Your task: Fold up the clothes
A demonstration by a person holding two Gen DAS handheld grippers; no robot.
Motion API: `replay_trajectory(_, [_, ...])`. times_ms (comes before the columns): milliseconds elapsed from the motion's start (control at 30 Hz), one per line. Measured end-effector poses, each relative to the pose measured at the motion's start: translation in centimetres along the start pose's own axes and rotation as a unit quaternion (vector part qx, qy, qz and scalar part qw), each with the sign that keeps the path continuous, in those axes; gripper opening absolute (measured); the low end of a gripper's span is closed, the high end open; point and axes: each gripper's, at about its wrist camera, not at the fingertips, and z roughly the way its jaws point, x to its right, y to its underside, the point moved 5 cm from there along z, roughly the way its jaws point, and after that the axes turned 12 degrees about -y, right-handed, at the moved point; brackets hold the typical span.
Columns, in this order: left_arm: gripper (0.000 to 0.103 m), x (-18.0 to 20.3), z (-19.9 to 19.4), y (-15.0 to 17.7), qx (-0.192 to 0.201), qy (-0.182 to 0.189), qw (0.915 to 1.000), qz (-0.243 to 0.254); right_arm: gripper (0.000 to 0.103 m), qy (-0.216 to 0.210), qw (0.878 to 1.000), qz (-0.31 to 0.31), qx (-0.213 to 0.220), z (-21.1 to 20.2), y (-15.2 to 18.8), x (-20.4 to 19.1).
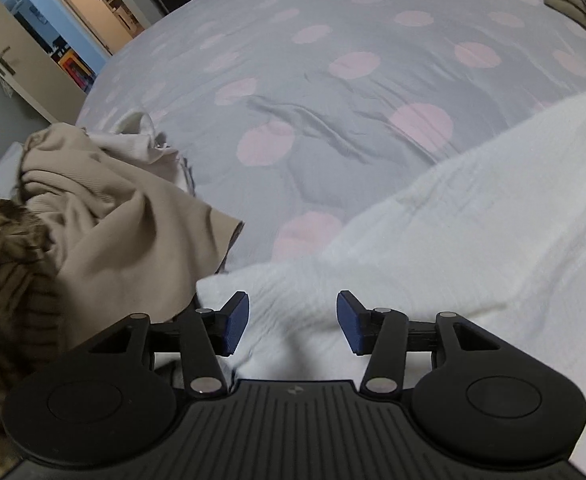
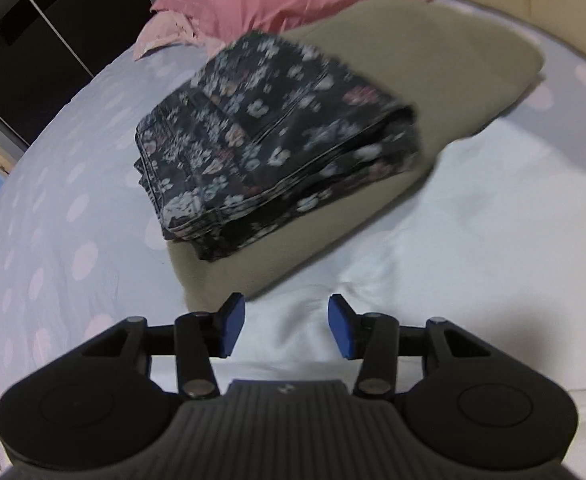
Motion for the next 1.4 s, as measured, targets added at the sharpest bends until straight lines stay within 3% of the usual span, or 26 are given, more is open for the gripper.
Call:
replay_trajectory(367, [0.057,2.2,5.8,-0.9,-0.016,-0.007,0.9991,0.039,0.048,0.03,0.999,0.014,-0.043,7.5,0.4,0.0])
replay_trajectory(433, [0.055,2.6,6.0,-0.8,-0.014,-0.013,0.999,0.041,0.042,0.043,0.998,0.005,-0.052,8.4,0.9,-0.1])
replay_trajectory(500, [0.046,3.0,6.0,-0.8,-0.012,-0.012,0.9991,0.038,0.036,0.059,0.997,-0.009,-0.052,8.7,1.2,-0.3])
replay_trajectory(567, [0.025,3.1,5.8,-0.9,-0.014,0.005,0.9995,0.028,0.024,0.065,0.996,-0.023,-0.05,8.6,1.3,-0.5])
replay_trajectory(633, [0.018,3.5,5.6,-0.9,-0.01,0.006,0.9995,0.03,0.019,0.067,0.996,-0.033,-0.046,8.2,1.4,-0.7])
replay_trajectory(667, [0.008,3.7,5.5,-0.9,-0.009,0.005,0.9995,0.031,0.018,0.067,0.996,-0.035,-0.042,7.9,1.5,-0.8])
replay_trajectory(867, [0.003,3.4,3.4,-1.9,0.005,-0.025,0.9996,0.013,0.017,0.055,0.997,-0.054,0.018,4.0,0.5,-2.5])
replay_trajectory(1200, [0.002,-2.2,-4.9,-6.1,0.088,-0.069,0.9918,-0.063,0.016,-0.015,0.986,-0.033,0.166,-4.2,-5.1,-6.2])
replay_trajectory(1300, [0.002,-3.8,-7.4,-6.9,0.113,-0.08,0.9868,-0.084,0.016,-0.031,0.981,-0.019,0.191,-6.9,-6.1,-5.6])
replay_trajectory(1400, [0.002,-3.7,-9.7,-5.4,0.133,-0.085,0.9841,-0.081,0.016,-0.037,0.979,-0.009,0.199,-9.1,-6.0,-4.2])
